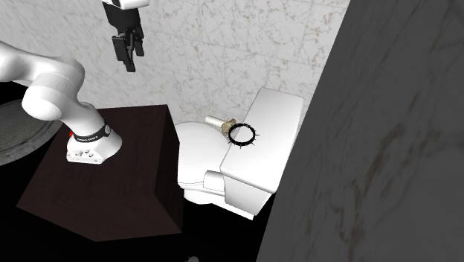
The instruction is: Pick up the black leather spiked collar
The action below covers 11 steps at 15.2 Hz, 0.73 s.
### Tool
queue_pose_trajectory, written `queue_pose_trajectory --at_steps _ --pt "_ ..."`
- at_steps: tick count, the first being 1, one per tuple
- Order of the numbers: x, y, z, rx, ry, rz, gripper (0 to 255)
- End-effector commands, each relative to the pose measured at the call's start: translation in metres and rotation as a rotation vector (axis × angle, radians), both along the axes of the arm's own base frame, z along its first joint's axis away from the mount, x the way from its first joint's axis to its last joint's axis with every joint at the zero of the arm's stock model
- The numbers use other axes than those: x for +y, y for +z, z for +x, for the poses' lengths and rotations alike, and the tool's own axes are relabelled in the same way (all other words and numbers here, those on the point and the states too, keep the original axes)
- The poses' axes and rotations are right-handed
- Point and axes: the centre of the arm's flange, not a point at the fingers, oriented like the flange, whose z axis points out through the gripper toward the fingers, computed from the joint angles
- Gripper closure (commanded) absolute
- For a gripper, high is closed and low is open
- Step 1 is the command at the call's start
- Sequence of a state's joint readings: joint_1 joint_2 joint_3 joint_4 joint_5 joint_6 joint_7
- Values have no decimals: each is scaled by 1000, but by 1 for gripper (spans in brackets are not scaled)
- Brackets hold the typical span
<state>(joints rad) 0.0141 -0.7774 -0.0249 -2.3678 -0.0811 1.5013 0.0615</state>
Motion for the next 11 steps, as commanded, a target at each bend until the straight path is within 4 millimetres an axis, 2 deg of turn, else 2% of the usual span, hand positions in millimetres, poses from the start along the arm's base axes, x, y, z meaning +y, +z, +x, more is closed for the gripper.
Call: queue_pose_trajectory --at_steps 1,11 --pt "0 0 0 0 0 0 0" --pt "-18 -92 90 -22 -78 9 0"
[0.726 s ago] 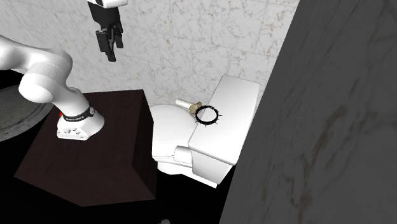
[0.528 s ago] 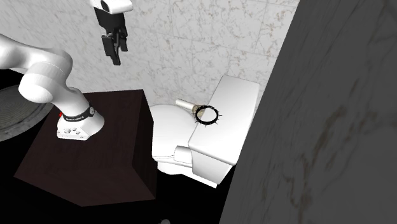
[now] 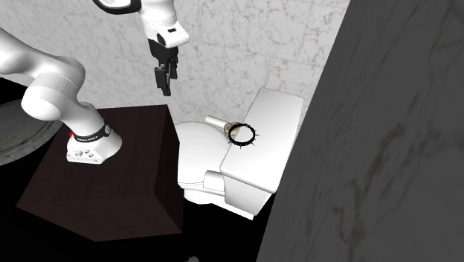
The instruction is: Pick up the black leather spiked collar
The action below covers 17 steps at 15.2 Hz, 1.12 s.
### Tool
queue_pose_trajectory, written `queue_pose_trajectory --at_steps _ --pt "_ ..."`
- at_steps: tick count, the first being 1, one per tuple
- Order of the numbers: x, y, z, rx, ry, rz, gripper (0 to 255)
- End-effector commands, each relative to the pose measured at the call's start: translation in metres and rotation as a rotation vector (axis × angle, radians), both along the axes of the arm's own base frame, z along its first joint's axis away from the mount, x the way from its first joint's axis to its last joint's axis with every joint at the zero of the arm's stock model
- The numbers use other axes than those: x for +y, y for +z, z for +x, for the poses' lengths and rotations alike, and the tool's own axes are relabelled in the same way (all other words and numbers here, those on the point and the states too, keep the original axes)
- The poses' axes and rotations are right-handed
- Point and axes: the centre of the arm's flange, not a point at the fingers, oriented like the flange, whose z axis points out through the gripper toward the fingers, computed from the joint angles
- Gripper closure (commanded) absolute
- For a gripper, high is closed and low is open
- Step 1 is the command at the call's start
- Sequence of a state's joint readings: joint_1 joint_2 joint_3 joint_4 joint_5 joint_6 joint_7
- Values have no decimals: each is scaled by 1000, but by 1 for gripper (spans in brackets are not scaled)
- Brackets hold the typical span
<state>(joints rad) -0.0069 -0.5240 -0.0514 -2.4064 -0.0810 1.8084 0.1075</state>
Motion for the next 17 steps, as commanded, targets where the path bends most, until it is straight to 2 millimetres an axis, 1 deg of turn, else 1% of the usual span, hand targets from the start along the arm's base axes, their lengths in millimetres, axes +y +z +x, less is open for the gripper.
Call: queue_pose_trajectory --at_steps 1,17 --pt "-4 -19 17 -7 -16 1 0" --pt "-47 -162 162 -42 -140 16 0"
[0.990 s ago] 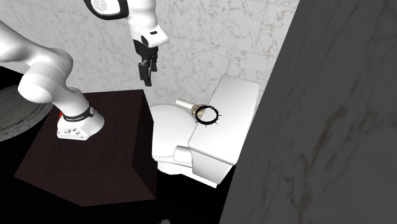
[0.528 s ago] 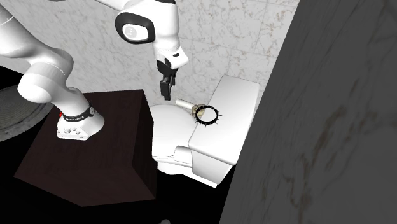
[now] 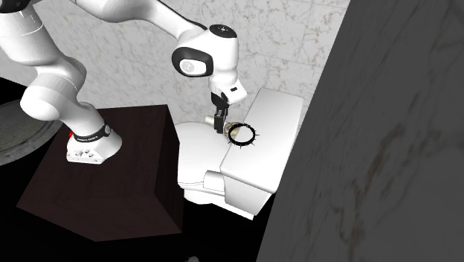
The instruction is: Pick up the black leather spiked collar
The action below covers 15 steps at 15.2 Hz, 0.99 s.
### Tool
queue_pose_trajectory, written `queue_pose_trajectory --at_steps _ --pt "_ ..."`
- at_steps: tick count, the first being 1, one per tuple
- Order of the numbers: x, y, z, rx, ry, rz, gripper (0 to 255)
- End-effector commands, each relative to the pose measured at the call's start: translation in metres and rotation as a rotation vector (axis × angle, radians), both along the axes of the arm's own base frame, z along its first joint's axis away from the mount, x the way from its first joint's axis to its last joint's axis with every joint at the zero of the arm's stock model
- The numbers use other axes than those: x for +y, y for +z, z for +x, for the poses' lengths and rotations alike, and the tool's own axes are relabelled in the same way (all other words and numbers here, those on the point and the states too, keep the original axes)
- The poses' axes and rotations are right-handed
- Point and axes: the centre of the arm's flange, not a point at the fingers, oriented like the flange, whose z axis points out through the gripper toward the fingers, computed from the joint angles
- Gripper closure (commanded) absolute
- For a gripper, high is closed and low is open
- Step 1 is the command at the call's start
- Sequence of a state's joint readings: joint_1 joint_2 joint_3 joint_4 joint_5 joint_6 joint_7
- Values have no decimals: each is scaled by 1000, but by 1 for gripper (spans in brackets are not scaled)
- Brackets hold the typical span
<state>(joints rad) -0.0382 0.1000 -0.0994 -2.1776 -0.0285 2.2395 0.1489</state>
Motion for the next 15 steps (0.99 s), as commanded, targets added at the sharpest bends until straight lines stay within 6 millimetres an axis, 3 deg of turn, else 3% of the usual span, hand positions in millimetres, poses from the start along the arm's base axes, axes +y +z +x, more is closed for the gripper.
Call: queue_pose_trajectory --at_steps 1,6,15 --pt "-6 -18 16 -5 -16 2 0" --pt "-22 -58 57 -15 -51 6 0" --pt "-22 -98 57 -15 -51 6 0"
